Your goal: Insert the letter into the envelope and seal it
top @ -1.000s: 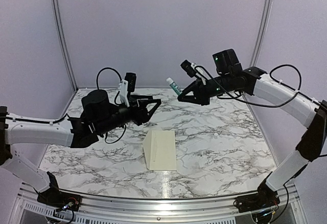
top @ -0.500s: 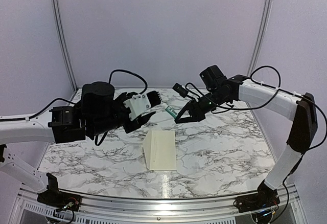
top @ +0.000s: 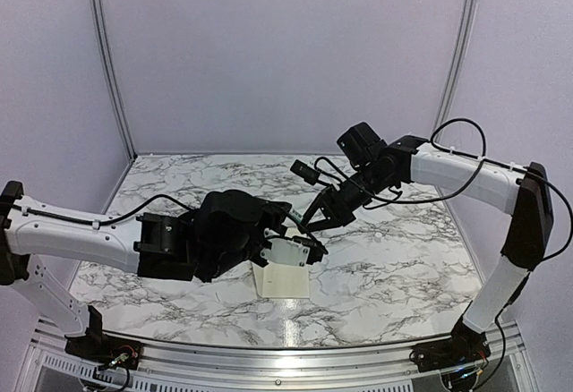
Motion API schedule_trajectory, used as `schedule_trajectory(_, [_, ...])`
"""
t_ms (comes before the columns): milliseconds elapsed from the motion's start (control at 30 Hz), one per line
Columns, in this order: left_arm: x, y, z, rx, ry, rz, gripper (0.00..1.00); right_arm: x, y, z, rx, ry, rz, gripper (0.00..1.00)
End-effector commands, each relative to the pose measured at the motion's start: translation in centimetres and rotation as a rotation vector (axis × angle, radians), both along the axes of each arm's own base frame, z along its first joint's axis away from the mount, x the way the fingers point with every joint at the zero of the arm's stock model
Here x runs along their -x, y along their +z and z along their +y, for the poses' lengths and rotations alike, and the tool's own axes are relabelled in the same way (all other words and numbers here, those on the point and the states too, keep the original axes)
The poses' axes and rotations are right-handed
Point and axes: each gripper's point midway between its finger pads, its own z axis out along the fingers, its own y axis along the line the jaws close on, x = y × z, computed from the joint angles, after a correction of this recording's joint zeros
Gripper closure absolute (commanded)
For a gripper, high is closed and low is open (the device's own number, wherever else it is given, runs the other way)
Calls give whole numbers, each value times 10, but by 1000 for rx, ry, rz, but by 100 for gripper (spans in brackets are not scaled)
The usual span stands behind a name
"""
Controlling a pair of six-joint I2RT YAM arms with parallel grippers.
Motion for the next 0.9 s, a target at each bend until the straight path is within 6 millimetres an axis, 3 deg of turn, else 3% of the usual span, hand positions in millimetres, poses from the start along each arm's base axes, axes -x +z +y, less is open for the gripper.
schedule_trajectory(0, [-10, 7, 0, -78, 35, -148, 51, 8, -2, 1, -7, 33, 23, 97])
schedule_trajectory(200, [-16, -7, 0, -167, 55, -202, 55, 16, -4, 3, -3, 57, 33, 97])
schedule_trajectory(700, [-21, -12, 4, -209, 73, -270, 75, 20, -3, 3, -6, 67, 34, 97])
schedule_trajectory(867, [-22, -12, 0, -165, 83, -244, 84, 19, 0, 2, -8, 64, 14, 88])
